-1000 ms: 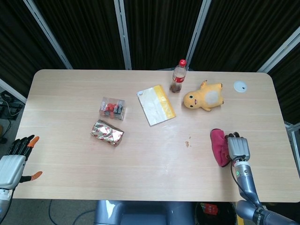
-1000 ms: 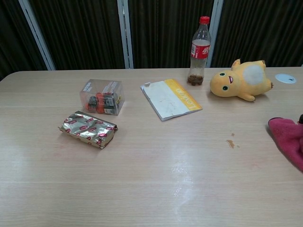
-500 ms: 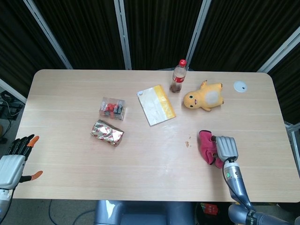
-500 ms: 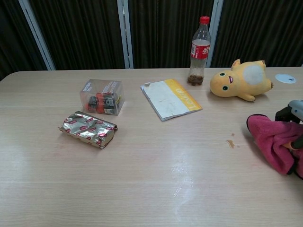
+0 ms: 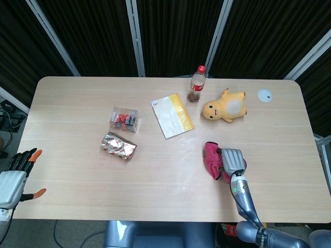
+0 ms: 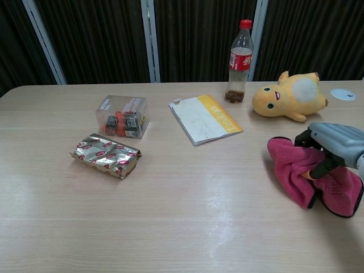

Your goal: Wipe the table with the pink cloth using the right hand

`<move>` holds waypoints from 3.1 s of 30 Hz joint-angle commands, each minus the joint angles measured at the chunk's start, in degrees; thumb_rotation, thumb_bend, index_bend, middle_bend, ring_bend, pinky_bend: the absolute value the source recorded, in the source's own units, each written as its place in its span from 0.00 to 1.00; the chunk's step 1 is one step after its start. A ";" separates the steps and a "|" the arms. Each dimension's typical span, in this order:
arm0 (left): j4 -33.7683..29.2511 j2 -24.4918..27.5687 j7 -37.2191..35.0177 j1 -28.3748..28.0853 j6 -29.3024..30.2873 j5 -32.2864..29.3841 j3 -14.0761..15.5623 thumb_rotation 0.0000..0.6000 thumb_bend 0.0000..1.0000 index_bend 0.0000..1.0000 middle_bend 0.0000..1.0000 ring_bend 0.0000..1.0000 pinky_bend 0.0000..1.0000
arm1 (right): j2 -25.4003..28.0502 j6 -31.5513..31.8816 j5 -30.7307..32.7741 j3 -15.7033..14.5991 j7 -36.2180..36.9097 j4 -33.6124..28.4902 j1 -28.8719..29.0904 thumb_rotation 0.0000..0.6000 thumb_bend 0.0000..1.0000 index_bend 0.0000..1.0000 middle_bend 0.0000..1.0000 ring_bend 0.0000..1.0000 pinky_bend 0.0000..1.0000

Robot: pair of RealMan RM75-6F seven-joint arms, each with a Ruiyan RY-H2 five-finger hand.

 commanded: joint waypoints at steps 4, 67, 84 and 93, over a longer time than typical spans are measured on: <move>0.02 0.29 -0.99 0.01 0.09 0.43 0.16 1.00 0.00 0.00 0.00 0.00 0.00 | -5.42 -0.95 0.59 0.66 -1.53 0.58 2.84 1.00 0.37 0.73 0.64 0.54 0.71; -0.90 0.04 0.12 0.18 0.14 -0.40 0.05 1.00 0.00 0.00 0.00 0.00 0.00 | 3.72 1.10 3.76 0.59 -2.38 4.94 0.22 1.00 0.38 0.73 0.64 0.54 0.71; -0.76 -0.09 0.31 0.19 0.15 -1.11 -0.30 1.00 0.00 0.00 0.00 0.00 0.00 | -3.25 2.37 -0.83 -0.16 -4.40 0.61 3.80 1.00 0.39 0.73 0.64 0.54 0.71; -0.96 0.03 0.11 0.12 -0.16 -1.31 -0.28 1.00 0.00 0.00 0.00 0.00 0.00 | 0.58 4.34 -0.54 5.44 -6.64 1.03 6.71 1.00 0.39 0.73 0.64 0.54 0.71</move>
